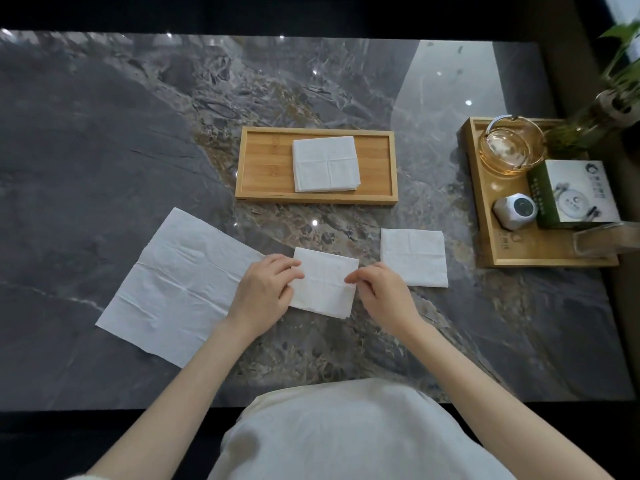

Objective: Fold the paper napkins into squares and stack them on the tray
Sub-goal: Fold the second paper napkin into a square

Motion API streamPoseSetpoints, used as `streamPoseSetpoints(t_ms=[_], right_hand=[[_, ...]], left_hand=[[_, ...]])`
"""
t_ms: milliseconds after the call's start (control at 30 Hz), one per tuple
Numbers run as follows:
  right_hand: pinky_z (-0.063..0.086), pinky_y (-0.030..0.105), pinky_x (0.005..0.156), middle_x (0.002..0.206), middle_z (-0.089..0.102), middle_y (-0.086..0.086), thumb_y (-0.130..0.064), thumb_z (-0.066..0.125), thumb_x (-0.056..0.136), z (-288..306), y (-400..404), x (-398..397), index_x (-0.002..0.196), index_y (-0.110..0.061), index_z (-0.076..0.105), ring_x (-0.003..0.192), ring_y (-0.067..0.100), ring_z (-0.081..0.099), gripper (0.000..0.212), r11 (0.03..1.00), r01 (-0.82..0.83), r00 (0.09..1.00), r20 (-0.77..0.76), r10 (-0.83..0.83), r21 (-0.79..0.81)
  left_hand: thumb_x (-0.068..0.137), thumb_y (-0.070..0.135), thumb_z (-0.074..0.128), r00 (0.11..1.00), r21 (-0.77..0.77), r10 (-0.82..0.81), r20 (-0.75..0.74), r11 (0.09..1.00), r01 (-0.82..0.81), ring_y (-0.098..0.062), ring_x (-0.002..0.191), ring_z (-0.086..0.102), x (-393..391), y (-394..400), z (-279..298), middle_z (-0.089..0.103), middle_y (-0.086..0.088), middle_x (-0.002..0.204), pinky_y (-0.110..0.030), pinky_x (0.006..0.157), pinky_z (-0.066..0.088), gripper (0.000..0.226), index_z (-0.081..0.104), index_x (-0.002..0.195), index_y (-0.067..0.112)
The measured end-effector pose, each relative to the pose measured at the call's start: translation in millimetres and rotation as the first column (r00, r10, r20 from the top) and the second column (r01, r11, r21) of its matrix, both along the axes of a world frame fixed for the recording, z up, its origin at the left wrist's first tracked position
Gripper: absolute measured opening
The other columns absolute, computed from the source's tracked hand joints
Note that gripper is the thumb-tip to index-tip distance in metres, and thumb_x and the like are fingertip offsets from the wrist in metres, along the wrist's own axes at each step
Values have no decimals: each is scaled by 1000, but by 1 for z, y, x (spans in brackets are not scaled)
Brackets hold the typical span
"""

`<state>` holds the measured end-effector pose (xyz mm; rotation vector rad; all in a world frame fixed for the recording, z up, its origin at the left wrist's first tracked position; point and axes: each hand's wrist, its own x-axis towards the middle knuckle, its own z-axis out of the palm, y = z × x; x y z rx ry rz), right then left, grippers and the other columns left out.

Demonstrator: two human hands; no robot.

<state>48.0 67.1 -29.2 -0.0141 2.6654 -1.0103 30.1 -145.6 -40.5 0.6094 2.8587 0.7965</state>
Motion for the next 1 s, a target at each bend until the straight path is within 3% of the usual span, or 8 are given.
streamPoseSetpoints(t_ms=[67, 133, 233, 400, 567, 733, 833, 1000], right_hand=[[53, 35, 72, 89, 73, 6, 4, 55, 79, -7, -11, 2, 89, -5, 71, 88, 28, 62, 21, 992, -12, 973, -228, 40, 122], [52, 38, 79, 100, 72, 7, 1, 63, 76, -19, -26, 6, 98, -6, 69, 94, 28, 64, 25, 961, -30, 942, -315, 120, 275], [30, 38, 102, 130, 59, 6, -18, 45, 87, -33, -39, 11, 125, -9, 55, 121, 25, 53, 40, 885, -102, 950, -220, 222, 454], [19, 44, 107, 139, 50, 10, -21, 32, 84, -43, -18, 17, 132, -6, 47, 129, 28, 44, 52, 784, -179, 946, -114, 302, 595], [21, 45, 105, 138, 51, 10, -19, 38, 86, -43, 1, 22, 129, -6, 50, 130, 28, 30, 47, 807, -89, 954, -184, 238, 583], [32, 41, 101, 117, 66, 6, -13, 53, 85, -36, -14, 37, 112, -9, 64, 111, 26, 58, 30, 875, -127, 885, -344, 313, 467], [31, 41, 102, 113, 67, 3, -16, 51, 85, -35, -19, 42, 108, -11, 66, 108, 21, 60, 28, 869, -168, 887, -313, 339, 466], [28, 45, 104, 120, 66, 4, -19, 45, 87, -36, -8, 29, 113, -11, 64, 114, 21, 58, 33, 863, -181, 913, -245, 326, 472]], left_hand=[[82, 15, 38, 999, -17, 12, -34, 1000, -12, -20, 107, 54, -1, 12, -2, 67, -7, 111, -37, 83, 48, 35, 65, 102, 10], [88, 18, 35, 998, -106, -56, -39, 993, 52, -23, 119, 51, 1, 26, -9, 60, -8, 125, -38, 93, 43, 39, 56, 119, 9], [93, 25, 27, 995, -249, -96, 16, 963, 97, -22, 131, 38, 5, 36, -23, 45, -6, 141, -42, 106, 34, 45, 40, 133, 10], [92, 35, 23, 993, -371, -102, 62, 921, 118, -20, 137, 26, 7, 21, -39, 27, -3, 150, -42, 112, 16, 54, 23, 141, 11], [93, 31, 23, 997, -338, -65, 34, 938, 72, -22, 136, 27, 9, 8, -34, 32, -7, 147, -38, 108, 10, 52, 29, 138, 6], [98, 25, 18, 993, -278, -118, -13, 954, 110, -20, 131, 35, 32, 8, -28, 48, -10, 138, -40, 108, 21, 47, 45, 130, 5], [93, 23, 30, 995, -295, -101, 16, 950, 101, -19, 131, 33, 40, 11, -32, 48, -10, 138, -39, 108, 19, 44, 44, 131, 6], [91, 25, 28, 997, -338, -63, 44, 938, 74, -21, 130, 39, 29, 24, -27, 47, -10, 138, -40, 107, 18, 47, 43, 132, 6]])
